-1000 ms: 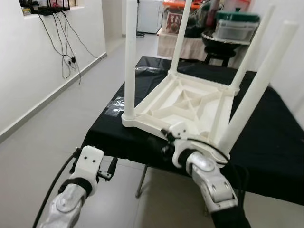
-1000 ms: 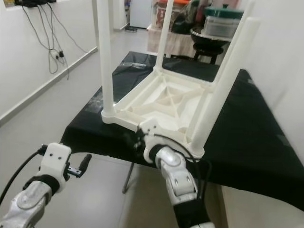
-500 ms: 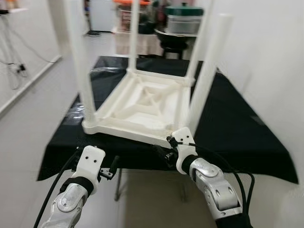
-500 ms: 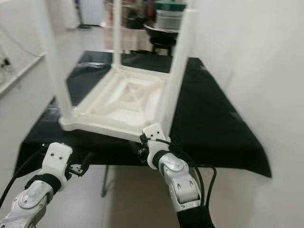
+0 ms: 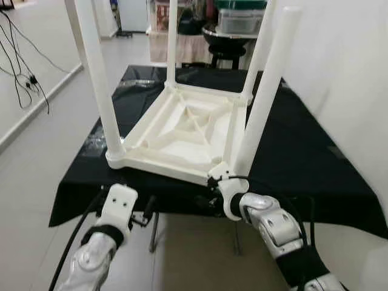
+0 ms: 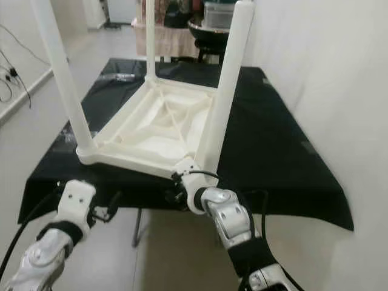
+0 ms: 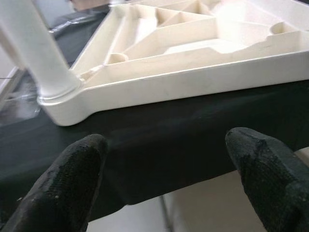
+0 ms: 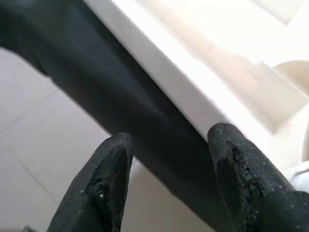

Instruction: Building children table

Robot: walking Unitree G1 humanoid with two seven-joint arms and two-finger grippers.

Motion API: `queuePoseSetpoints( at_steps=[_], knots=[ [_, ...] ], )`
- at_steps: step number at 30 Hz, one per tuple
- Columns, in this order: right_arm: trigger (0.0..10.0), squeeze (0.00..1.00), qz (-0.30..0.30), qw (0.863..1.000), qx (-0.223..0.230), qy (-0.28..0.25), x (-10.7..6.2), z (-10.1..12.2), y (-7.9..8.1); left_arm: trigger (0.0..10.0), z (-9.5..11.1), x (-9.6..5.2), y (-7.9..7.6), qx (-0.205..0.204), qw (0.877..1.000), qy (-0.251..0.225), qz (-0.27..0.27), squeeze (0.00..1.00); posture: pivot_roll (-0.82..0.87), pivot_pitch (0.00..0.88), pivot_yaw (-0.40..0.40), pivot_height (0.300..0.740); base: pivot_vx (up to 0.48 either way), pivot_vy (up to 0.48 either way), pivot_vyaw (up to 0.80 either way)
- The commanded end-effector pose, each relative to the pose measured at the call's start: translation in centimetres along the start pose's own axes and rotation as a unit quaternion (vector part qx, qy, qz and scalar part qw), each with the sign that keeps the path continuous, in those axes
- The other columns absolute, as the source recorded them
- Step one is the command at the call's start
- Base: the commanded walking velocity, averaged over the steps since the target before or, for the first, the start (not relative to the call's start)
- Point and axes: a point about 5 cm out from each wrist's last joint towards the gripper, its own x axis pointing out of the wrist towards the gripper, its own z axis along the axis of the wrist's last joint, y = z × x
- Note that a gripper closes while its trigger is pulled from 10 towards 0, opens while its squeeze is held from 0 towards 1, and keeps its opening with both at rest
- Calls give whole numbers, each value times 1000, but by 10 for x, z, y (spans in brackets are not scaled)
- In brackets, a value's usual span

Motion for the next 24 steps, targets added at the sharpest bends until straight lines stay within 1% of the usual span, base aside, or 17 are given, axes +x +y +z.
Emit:
queuePoseSetpoints(
  at_steps=[1, 3, 5, 6, 7, 9, 10, 12, 13, 14, 15, 16, 17, 18, 19, 22, 24],
  knots=[
    [10000, 0, -49, 997, 45, 28, 7, -3, -16, 10000, 3, -6, -5, -1, 1000, -7, -9, 0, 68, 21, -61, 740, 0, 0, 0],
    [10000, 0, -49, 997, 45, 28, 7, -3, -16, 10000, 3, -6, -5, -1, 1000, -7, -9, 0, 68, 21, -61, 740, 0, 0, 0],
    [10000, 0, -78, 994, 61, 37, 11, 5, -29, 10000, 3, -15, -9, -2, 1000, -4, -15, 0, 84, 55, -64, 740, 0, 0, 0],
    [10000, 0, -79, 994, 60, 38, 12, 9, -33, 10000, 3, -20, -10, -4, 1000, -1, -16, 0, 87, 68, -67, 740, 0, 0, 0],
    [10000, 0, -79, 994, 60, 38, 12, 9, -33, 10000, 3, -20, -10, -4, 1000, -1, -16, 0, 87, 68, -67, 740, 0, 0, 0],
    [10000, 0, -72, 995, 56, 44, 10, 14, -37, 10000, 3, -27, -11, -8, 1000, 3, -19, 0, 88, 85, -70, 740, 0, 0, 0],
    [10000, 0, -72, 995, 56, 44, 10, 14, -37, 10000, 3, -27, -11, -8, 1000, 3, -19, 0, 88, 85, -70, 740, 0, 0, 0],
    [10000, 0, -70, 995, 52, 50, 8, 17, -43, 10000, 2, -33, -12, -11, 1000, 9, -22, 0, 90, 113, -78, 740, 0, 0, 0],
    [10000, 0, -70, 995, 52, 50, 8, 17, -43, 10000, 2, -33, -12, -11, 1000, 9, -22, 0, 90, 113, -78, 740, 0, 0, 0],
    [10000, 0, -80, 994, 56, 50, 8, 19, -48, 10000, 2, -36, -13, -13, 1000, 11, -22, 0, 91, 122, -81, 740, 0, 0, 0],
    [10000, 0, -80, 994, 56, 50, 8, 19, -48, 10000, 2, -36, -13, -13, 1000, 11, -22, 0, 91, 122, -81, 740, 0, 0, 0],
    [10000, 0, -88, 993, 58, 50, 7, 20, -52, 10000, 3, -38, -14, -14, 1000, 12, -23, 0, 93, 127, -83, 740, 0, 0, 0],
    [10000, 0, -88, 993, 58, 50, 7, 20, -52, 10000, 3, -38, -14, -14, 1000, 12, -23, 0, 93, 127, -83, 740, 0, 0, 0],
    [10000, 0, -100, 992, 63, 48, 6, 22, -56, 10000, 3, -40, -14, -16, 1000, 13, -22, 0, 96, 134, -85, 740, 0, 0, 0],
    [10000, 0, -100, 992, 63, 48, 6, 22, -56, 10000, 3, -40, -14, -16, 1000, 13, -22, 0, 96, 134, -85, 740, 0, 0, 0],
    [10000, 0, -145, 986, 66, 45, 7, 30, -70, 10000, 4, -46, -15, -19, 999, 17, -21, 0, 104, 147, -90, 740, 0, 0, 0],
    [10000, 0, -145, 986, 66, 45, 7, 30, -70, 10000, 4, -46, -15, -19, 999, 17, -21, 0, 104, 147, -90, 740, 0, 0, 0]
  ],
)
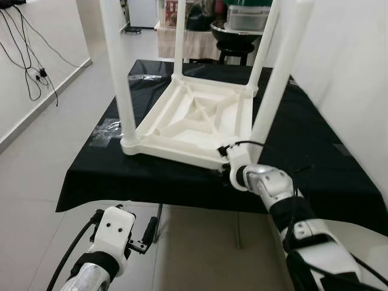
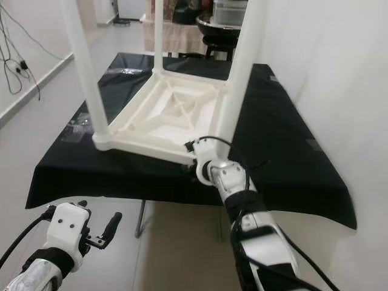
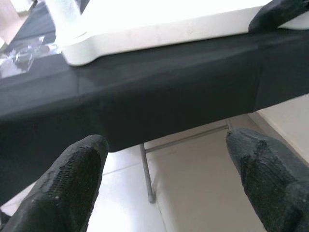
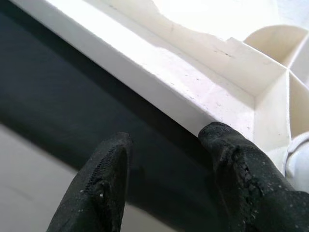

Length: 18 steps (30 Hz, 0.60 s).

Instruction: Building children table

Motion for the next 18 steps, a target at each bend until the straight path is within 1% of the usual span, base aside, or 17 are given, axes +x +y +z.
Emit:
queuePoseSetpoints(
  at_steps=[1, 2, 3, 5, 6, 8, 10, 11, 14, 15, 17, 18],
  knots=[
    [10000, 0, -41, 999, 12, 9, 0, -6, -15, 10000, -1, -2, -3, -7, 1000, 8, -4, 0, 109, 150, -89, 740, 0, 0, 0],
    [10000, 0, -41, 999, 12, 9, 0, -6, -15, 10000, -1, -2, -3, -7, 1000, 8, -4, 0, 109, 150, -89, 740, 0, 0, 0],
    [10000, 0, -60, 998, 15, 4, -1, -3, -20, 10000, 0, -4, -3, -7, 1000, 9, -3, 0, 113, 151, -91, 740, 0, 0, 0],
    [10000, 0, -60, 998, 15, 4, -1, -3, -20, 10000, 0, -4, -3, -7, 1000, 9, -3, 0, 113, 151, -91, 740, 0, 0, 0],
    [10000, 0, -82, 997, 13, -2, -3, 1, -27, 10000, 0, -5, -3, -7, 1000, 11, -1, 0, 114, 150, -90, 740, 0, 0, 0],
    [10000, 0, -82, 997, 13, -2, -3, 1, -27, 10000, 0, -5, -3, -7, 1000, 11, -1, 0, 114, 150, -90, 740, 0, 0, 0],
    [10000, 0, -117, 993, 7, -15, -7, 7, -40, 10000, 0, -4, -2, -6, 1000, 12, 0, 0, 107, 137, -88, 740, 0, 0, 0],
    [10000, 0, -117, 993, 7, -15, -7, 7, -40, 10000, 0, -4, -2, -6, 1000, 12, 0, 0, 107, 137, -88, 740, 0, 0, 0],
    [10000, 0, -160, 987, 1, -35, -11, 11, -54, 10000, 2, 1, -1, -5, 1000, 8, 1, 0, 104, 122, -86, 740, 0, 0, 0],
    [10000, 0, -160, 987, 1, -35, -11, 11, -54, 10000, 2, 1, -1, -5, 1000, 8, 1, 0, 104, 122, -86, 740, 0, 0, 0],
    [10000, 0, -181, 982, 6, -58, -14, 15, -60, 10000, 4, 4, -1, -5, 1000, 5, 3, 0, 100, 110, -84, 740, 0, 0, 0],
    [10000, 0, -181, 982, 6, -58, -14, 15, -60, 10000, 4, 4, -1, -5, 1000, 5, 3, 0, 100, 110, -84, 740, 0, 0, 0]
  ],
)
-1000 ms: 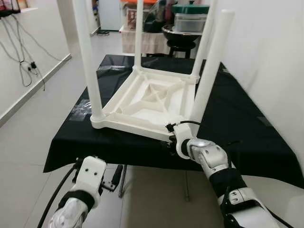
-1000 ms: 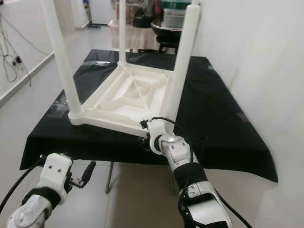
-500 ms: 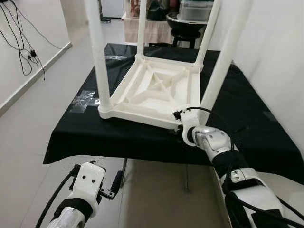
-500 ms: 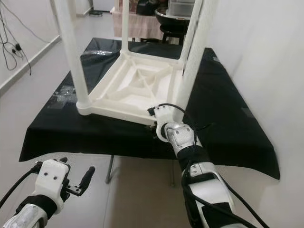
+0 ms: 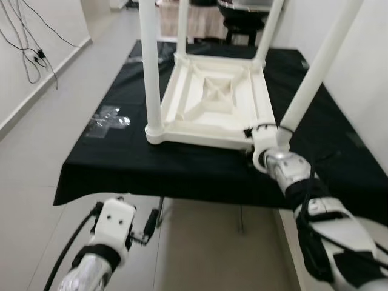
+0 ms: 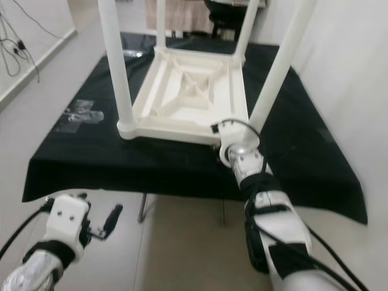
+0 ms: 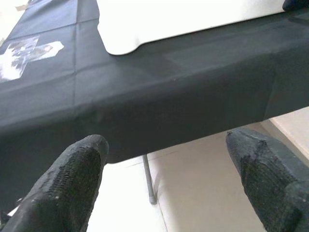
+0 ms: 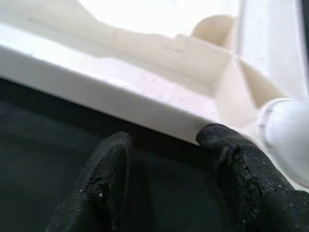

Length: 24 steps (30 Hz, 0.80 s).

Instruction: Building children table

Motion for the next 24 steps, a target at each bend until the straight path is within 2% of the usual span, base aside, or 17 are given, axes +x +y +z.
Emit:
queuePoseSetpoints(
  at_steps=[1, 2, 5, 6, 7, 9, 11, 12, 14, 15, 16, 24],
  knots=[
    [10000, 0, -15, 999, 9, -37, -2, 14, -9, 10000, -6, 2, -1, -7, 1000, 17, 1, 0, 95, 94, -84, 740, 0, 0, 0],
    [10000, 0, -15, 999, 9, -37, -2, 14, -9, 10000, -6, 2, -1, -7, 1000, 17, 1, 0, 95, 94, -84, 740, 0, 0, 0],
    [10000, 0, 105, 987, 37, -116, -13, 23, 26, 10000, -5, 9, 1, -6, 1000, 8, 7, 0, 88, 70, -85, 740, 0, 0, 0],
    [10000, 0, 105, 987, 37, -116, -13, 23, 26, 10000, -5, 9, 1, -6, 1000, 8, 7, 0, 88, 70, -85, 740, 0, 0, 0],
    [10000, 0, 138, 981, 46, -130, -20, 19, 37, 10000, -4, 12, 3, -4, 1000, 5, 10, 0, 82, 59, -85, 740, 0, 0, 0],
    [10000, 0, 138, 981, 46, -130, -20, 19, 37, 10000, -4, 12, 3, -4, 1000, 5, 10, 0, 82, 59, -85, 740, 0, 0, 0],
    [10000, 0, 172, 973, 68, -138, -34, 1, 59, 10000, -6, 18, 7, -1, 1000, 2, 18, 0, 69, 34, -85, 740, 0, 0, 0],
    [10000, 0, 172, 973, 68, -138, -34, 1, 59, 10000, -6, 18, 7, -1, 1000, 2, 18, 0, 69, 34, -85, 740, 0, 0, 0],
    [10000, 0, 176, 970, 99, -133, -44, -19, 73, 10000, -7, 23, 11, 0, 1000, 1, 29, 0, 62, 14, -83, 740, 0, 0, 0],
    [10000, 0, 176, 970, 99, -133, -44, -19, 73, 10000, -7, 23, 11, 0, 1000, 1, 29, 0, 62, 14, -83, 740, 0, 0, 0],
    [10000, 0, 169, 971, 105, -134, -48, -29, 77, 10000, -8, 27, 13, 1, 999, 2, 34, 0, 56, 2, -79, 740, 0, 480, 0],
    [10000, 0, 147, 972, 116, -139, -54, -43, 80, 10000, -9, 36, 18, 12, 999, -2, 41, 0, 52, 0, -70, 740, 0, 480, 0]
  ],
)
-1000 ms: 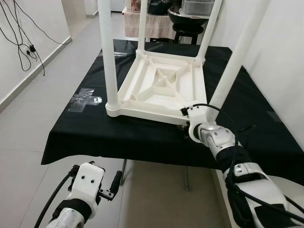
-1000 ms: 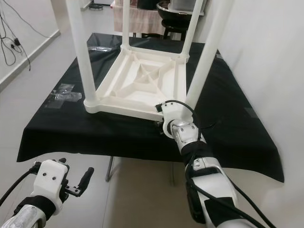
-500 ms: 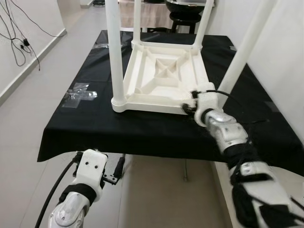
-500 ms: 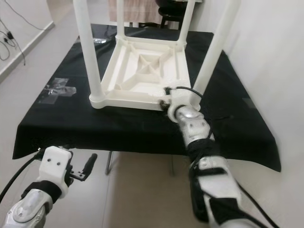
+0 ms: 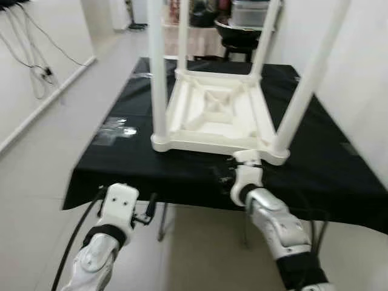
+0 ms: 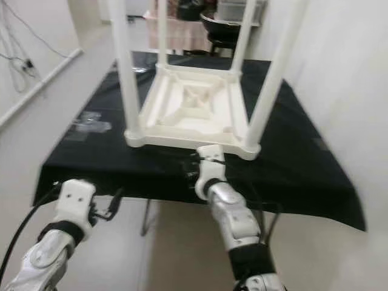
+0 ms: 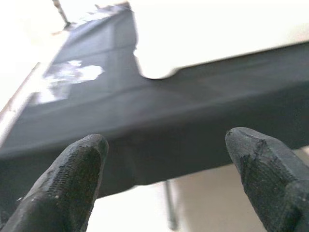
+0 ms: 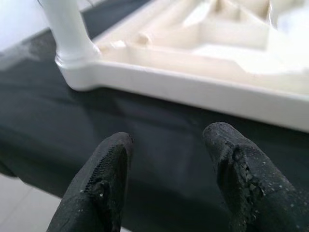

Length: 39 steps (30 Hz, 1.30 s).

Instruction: Building children table

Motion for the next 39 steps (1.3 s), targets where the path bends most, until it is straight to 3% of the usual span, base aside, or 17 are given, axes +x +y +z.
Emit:
queuePoseSetpoints(
  at_steps=[1, 11, 16, 19, 25, 30, 39],
  knots=[
    [10000, 0, 6, 1000, 3, -10, 0, 2, 5, 10000, -4, -1, 4, 7, 1000, 8, 7, 0, 52, 0, -70, 740, 0, 480, 0],
    [10000, 0, -68, 997, -26, -6, -18, -7, -7, 10000, -9, 5, 11, -1, 1000, -2, 22, 0, 57, 0, -69, 740, 0, 87, 0],
    [10000, 0, -89, 995, -34, 7, -22, -11, -13, 10000, -15, 0, 8, -41, 999, 2, -2, 0, 54, 0, -64, 740, 0, 0, 0],
    [10000, 0, -82, 997, -7, 5, -23, -14, -12, 10000, -16, 1, 8, -51, 999, 2, -6, 0, 54, 0, -62, 740, 321, 0, -800],
    [10000, 0, -67, 998, -5, 3, -22, -14, -7, 10000, -15, 4, 6, -54, 998, -4, -11, 0, 53, 0, -60, 740, 398, 0, -533],
    [10000, 0, -62, 998, -26, 2, -20, -13, -4, 10000, -10, 8, 1, -54, 998, -15, -22, 0, 51, 0, -58, 740, 419, 0, 0],
    [10000, 0, -40, 999, -19, 6, -19, -13, -2, 10000, -5, 9, 0, -52, 998, -25, -28, 0, 52, 0, -58, 740, 412, 0, 0]
  ],
)
